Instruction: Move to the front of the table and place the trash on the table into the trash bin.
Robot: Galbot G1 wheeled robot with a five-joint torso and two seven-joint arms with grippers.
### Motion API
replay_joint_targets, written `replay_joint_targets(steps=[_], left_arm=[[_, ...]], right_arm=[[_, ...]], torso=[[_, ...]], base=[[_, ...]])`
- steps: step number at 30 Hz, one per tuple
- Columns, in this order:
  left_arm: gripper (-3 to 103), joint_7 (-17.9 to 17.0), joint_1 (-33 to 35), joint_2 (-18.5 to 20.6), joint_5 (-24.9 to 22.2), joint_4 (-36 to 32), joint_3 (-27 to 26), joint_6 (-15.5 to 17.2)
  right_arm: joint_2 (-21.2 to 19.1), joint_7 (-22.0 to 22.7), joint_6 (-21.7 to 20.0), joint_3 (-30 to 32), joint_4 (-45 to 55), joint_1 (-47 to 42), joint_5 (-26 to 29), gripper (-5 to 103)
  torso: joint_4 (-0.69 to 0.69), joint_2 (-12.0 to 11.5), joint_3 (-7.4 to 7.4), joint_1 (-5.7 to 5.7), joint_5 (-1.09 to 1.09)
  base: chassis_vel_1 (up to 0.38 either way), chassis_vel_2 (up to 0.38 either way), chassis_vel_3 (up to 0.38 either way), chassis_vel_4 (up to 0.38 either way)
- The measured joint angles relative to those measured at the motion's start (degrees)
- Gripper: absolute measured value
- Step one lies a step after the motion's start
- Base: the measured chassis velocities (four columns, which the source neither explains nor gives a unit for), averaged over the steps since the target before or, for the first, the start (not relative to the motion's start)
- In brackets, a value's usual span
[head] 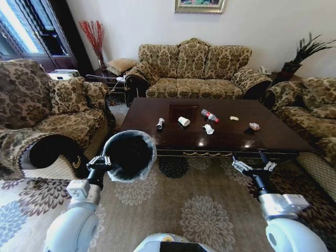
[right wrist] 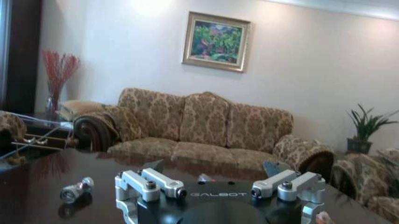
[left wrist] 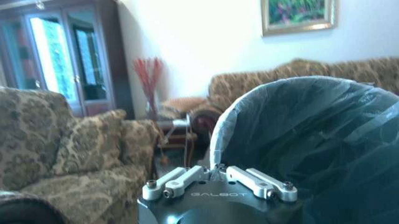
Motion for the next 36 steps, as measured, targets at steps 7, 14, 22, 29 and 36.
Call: replay_joint_targets(steps=[7, 14, 22, 29, 36], left_arm=[[1, -2.7, -1.1, -0.3, 0.1, 2.4, 0.0, -2.7], [1, -5.6, -1.9, -0.5, 0.2, 3.8, 0.2, -4.0], [1, -8.2, -2.3, -1.2, 0.2, 5.1, 0.6, -5.0], [1, -9.1, -2.0, -1.8, 0.2, 5.5, 1.3, -5.4], [1, -9.2, -2.5, -1.7, 0.4, 5.9, 1.3, -6.1]], right_arm=[[-0.5, 0.1, -1.2, -0.8, 0.6, 0.6, 0.0, 100], [0.2, -0.1, -1.1, -0.8, -0.7, 0.7, -0.2, 100], [1.1, -1.3, -1.7, -0.8, -1.8, 1.2, -1.6, 100], [1.8, -1.5, -1.4, -0.8, -2.8, 0.4, -2.0, 100], [2.0, -1.7, -1.0, -0.7, -3.1, 0.2, -2.0, 100]], torso=[[0.00, 0.0, 0.00, -0.01, -0.01], [-0.01, 0.0, 0.00, 0.00, 0.00], [0.00, 0.0, 0.03, 0.09, 0.00], [-0.03, 0.0, -0.03, -0.07, 0.00], [0.01, 0.7, 0.38, 0.25, -0.02]], base=[[-0.059, 0.045, 0.054, -0.053], [-0.182, 0.163, 0.176, -0.181], [-0.216, 0.264, 0.239, -0.226], [-0.028, 0.111, 0.089, 0.012], [0.099, 0.031, 0.039, 0.090]])
